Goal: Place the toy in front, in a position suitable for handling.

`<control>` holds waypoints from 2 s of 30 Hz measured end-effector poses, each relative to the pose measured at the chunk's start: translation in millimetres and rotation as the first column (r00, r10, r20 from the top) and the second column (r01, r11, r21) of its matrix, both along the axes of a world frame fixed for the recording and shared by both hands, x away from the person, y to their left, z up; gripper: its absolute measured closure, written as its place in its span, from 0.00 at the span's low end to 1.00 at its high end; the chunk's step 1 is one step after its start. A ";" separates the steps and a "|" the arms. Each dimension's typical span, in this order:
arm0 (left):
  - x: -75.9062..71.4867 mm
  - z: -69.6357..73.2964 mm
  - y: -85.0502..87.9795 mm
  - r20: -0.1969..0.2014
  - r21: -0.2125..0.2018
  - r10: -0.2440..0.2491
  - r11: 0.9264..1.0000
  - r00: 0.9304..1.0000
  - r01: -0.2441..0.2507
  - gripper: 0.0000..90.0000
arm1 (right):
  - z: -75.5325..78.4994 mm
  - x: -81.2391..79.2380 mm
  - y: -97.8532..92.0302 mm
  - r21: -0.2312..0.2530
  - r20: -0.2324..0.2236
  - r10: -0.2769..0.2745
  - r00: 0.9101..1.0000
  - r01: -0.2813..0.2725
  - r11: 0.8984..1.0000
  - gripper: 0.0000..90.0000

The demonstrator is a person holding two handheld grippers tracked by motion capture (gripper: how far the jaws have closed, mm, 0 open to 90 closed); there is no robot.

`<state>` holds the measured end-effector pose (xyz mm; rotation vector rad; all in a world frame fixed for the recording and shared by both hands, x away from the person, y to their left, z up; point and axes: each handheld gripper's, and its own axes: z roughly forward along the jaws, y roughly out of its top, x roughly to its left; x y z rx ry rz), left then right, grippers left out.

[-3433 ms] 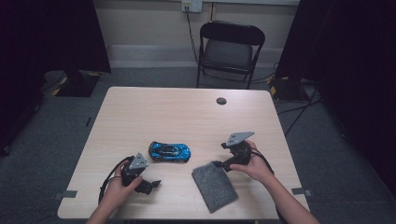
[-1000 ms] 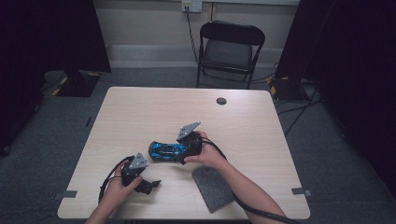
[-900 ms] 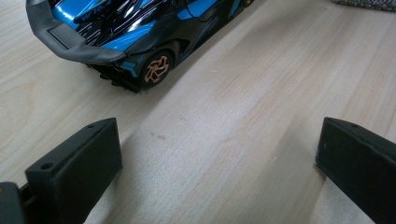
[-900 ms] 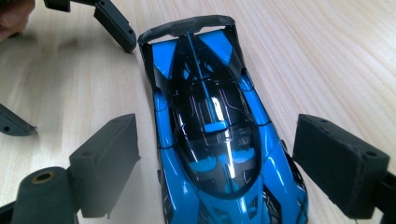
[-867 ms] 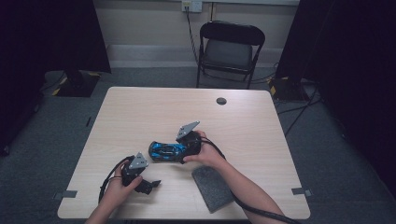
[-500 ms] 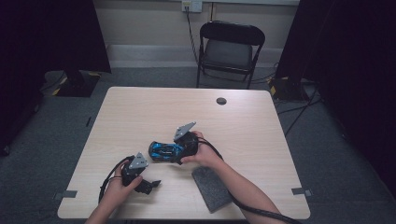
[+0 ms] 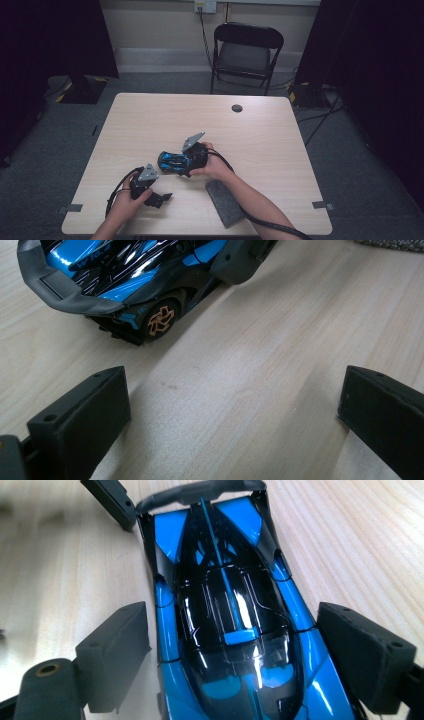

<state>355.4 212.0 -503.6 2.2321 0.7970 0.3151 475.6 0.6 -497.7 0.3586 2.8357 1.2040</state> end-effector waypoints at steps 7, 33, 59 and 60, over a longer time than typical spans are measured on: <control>0.0 0.0 0.0 0.000 0.000 0.001 1.000 1.000 -0.001 0.00 | -1.9 0.8 -0.3 0.007 0.006 -0.005 1.000 0.005 1.000 0.19; 0.0 0.0 0.0 0.000 0.000 0.000 1.000 1.000 0.000 0.00 | 6.8 -3.6 -0.9 -0.035 0.052 0.003 0.999 -0.001 0.999 0.27; 0.0 0.0 0.0 0.000 0.000 0.000 1.000 1.000 0.000 0.00 | 1.0 -3.9 -4.7 0.010 0.007 -0.059 0.998 0.059 0.998 0.16; 0.0 0.0 0.0 0.000 0.000 0.000 1.000 1.000 0.000 0.00 | 1.0 -3.9 -4.7 0.010 0.007 -0.059 0.998 0.059 0.998 0.16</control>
